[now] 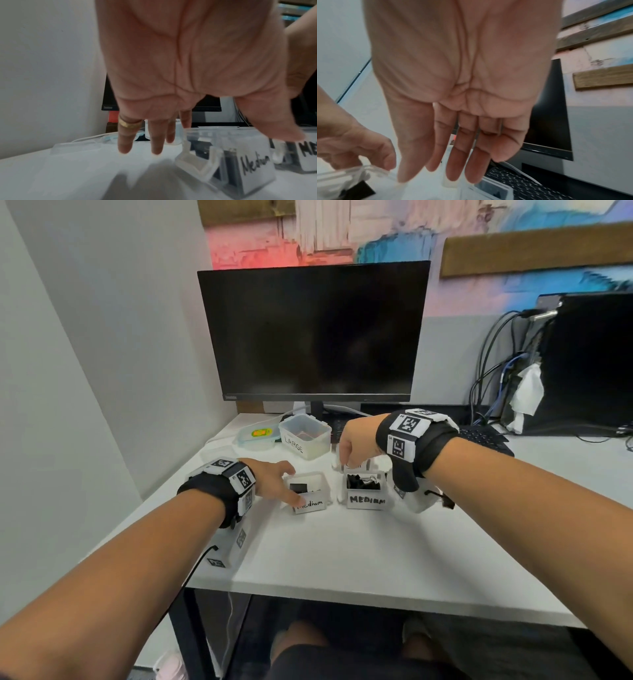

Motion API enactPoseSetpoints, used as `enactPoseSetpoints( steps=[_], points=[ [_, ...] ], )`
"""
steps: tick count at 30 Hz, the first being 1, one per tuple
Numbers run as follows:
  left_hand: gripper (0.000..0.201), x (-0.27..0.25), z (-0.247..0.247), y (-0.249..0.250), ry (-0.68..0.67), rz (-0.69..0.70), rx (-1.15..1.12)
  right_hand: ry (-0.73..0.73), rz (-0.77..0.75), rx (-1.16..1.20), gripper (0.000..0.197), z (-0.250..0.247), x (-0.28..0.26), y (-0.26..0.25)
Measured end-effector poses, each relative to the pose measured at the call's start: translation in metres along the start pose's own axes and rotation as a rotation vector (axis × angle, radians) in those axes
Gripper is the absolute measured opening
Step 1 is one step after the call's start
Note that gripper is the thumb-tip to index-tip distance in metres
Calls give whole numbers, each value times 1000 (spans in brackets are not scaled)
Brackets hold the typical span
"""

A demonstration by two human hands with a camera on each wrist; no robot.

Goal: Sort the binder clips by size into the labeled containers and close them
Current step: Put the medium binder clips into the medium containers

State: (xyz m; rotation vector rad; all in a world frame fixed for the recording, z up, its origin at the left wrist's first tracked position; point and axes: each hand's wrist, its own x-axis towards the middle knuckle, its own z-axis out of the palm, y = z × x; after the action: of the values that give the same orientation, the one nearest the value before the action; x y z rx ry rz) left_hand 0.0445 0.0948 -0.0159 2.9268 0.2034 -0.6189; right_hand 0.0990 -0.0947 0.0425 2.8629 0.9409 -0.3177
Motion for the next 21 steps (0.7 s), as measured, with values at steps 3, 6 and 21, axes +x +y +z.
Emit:
enactPoseSetpoints(
  steps=[3, 6, 21],
  points=[
    [96, -2, 4, 9, 55, 28, -24, -19, 69, 10, 37, 8, -12, 14],
    [79, -6, 4, 20, 110, 69, 5, -65, 126, -22, 56, 18, -23, 24],
    [69, 2, -5, 33, -11, 88, 27, -61, 204, 202, 47, 38, -6, 40]
  ],
)
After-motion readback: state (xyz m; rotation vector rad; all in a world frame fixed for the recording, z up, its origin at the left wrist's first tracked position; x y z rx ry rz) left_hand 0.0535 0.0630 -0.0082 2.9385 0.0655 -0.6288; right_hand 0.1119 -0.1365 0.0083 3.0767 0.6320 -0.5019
